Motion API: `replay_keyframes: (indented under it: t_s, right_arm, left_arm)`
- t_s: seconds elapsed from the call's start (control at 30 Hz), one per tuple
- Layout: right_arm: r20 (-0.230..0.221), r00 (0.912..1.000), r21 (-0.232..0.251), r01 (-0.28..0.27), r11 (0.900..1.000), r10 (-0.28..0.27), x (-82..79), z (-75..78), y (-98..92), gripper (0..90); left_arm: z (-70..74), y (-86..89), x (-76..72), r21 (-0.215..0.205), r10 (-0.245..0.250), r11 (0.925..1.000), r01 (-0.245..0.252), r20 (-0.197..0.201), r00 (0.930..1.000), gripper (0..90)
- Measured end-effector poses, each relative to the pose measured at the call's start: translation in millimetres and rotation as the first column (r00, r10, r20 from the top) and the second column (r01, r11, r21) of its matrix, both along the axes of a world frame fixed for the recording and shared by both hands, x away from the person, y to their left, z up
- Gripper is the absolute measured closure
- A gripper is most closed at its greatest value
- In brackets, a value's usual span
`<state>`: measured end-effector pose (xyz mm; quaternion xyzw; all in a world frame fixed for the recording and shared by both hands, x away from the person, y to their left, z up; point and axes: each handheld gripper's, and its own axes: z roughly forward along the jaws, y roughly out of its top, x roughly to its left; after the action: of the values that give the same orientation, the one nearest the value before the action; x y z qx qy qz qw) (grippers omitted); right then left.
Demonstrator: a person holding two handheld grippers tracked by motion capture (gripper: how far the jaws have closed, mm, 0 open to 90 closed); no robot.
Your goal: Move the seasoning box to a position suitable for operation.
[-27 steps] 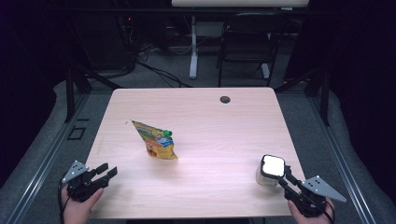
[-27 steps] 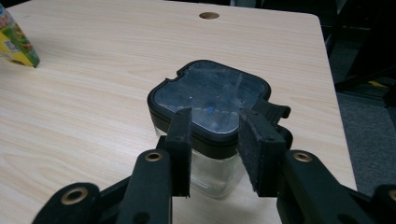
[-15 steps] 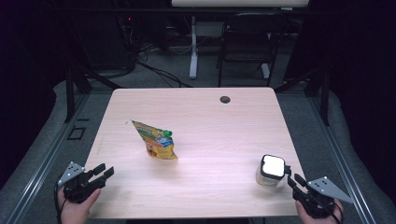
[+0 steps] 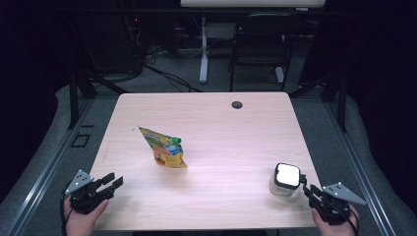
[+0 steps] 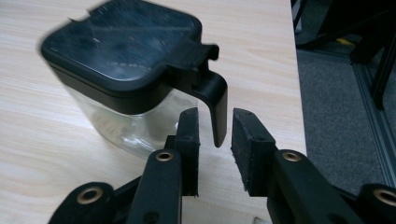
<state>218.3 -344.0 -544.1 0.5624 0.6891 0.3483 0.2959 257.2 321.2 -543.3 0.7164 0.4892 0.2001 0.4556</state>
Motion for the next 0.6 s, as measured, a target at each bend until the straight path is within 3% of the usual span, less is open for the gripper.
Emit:
replay_keyframes:
  t_s: [0.07,0.2,0.37,0.4,0.6]
  right_arm:
    - [-0.03,0.9995,0.019,0.003,1.0,-0.003,6.7,-6.5,0.6,73.4]
    - [-0.03,0.9995,-0.013,0.01,1.0,-0.011,11.1,-8.3,5.8,74.8]
    - [-0.007,0.9976,-0.027,0.069,0.997,-0.069,17.5,-10.0,10.8,74.3]
    - [-0.011,0.9953,0.005,0.096,0.995,-0.096,19.7,-10.4,11.5,75.1]
    - [-0.03,0.9907,-0.017,0.132,0.991,-0.132,28.0,-9.4,17.9,79.9]
  left_arm:
    - [1.5,1.3,-3.1,-0.004,0.005,1.0,-0.005,0.01,0.9999,57.4]
    - [1.2,3.4,-3.6,-0.01,0.011,0.9999,-0.011,0.007,0.9999,57.7]
    - [-1.8,5.3,-1.7,-0.021,0.018,0.9996,-0.018,-0.009,0.9998,58.4]
    - [-1.2,5.8,-2.3,-0.02,0.019,0.9996,-0.019,-0.011,0.9998,58.5]
    - [-1.4,6.2,-3.2,-0.031,0.018,0.9994,-0.019,-0.006,0.9998,58.4]
